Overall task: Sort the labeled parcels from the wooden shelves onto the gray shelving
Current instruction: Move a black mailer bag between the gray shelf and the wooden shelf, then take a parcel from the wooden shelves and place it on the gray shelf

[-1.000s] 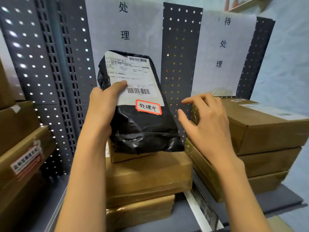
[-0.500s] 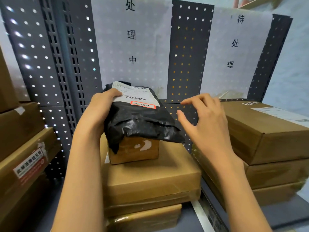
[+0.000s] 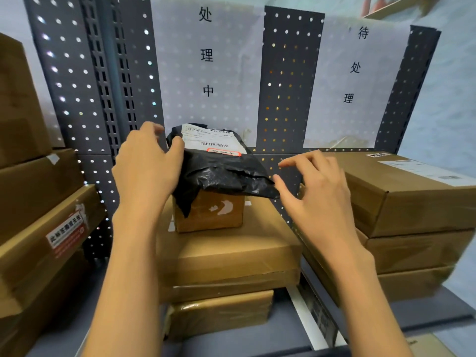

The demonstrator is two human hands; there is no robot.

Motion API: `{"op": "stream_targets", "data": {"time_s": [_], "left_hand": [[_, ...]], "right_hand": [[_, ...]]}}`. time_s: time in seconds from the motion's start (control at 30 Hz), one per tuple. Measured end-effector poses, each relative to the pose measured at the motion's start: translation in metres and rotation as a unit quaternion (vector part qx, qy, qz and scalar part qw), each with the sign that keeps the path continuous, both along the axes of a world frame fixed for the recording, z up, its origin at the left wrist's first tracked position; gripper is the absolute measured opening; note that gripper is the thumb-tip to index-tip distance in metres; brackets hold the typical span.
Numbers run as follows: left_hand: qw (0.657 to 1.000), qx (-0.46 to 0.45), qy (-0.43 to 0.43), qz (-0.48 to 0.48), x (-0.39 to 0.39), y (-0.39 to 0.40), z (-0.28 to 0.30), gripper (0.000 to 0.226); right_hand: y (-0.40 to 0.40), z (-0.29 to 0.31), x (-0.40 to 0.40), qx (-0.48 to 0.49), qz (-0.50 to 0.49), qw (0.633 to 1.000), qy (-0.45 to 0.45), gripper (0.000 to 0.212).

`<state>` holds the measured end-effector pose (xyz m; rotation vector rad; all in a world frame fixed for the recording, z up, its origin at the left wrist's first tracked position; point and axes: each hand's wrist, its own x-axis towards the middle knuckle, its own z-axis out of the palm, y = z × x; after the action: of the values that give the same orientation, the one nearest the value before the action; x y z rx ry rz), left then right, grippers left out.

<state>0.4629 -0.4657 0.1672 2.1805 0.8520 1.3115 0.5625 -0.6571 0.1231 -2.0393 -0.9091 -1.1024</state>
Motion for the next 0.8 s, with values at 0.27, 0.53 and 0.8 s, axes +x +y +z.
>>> {"op": "stream_targets", "data": {"time_s": [0.27,0.53,0.8], "left_hand": [[0.986,0.151,-0.050,-0.053,-0.054,-0.045,-0.032,0.034],[0.979,0.201,-0.002,-0.015,-0.131,-0.096,-0.096,0.024],[0.978,0.185,0.048,0.083,-0.245,-0.137,-0.142,0.019]], "right_hand": [[-0.030,-0.023,-0.044,-0.003,-0.009,1.000,0.007,0.016],[-0.067,-0.070,-0.107,-0.031,0.031,0.999,0.020,0.021],[-0.085,-0.104,-0.199,-0.042,0.105,0.993,0.019,0.020]]}}
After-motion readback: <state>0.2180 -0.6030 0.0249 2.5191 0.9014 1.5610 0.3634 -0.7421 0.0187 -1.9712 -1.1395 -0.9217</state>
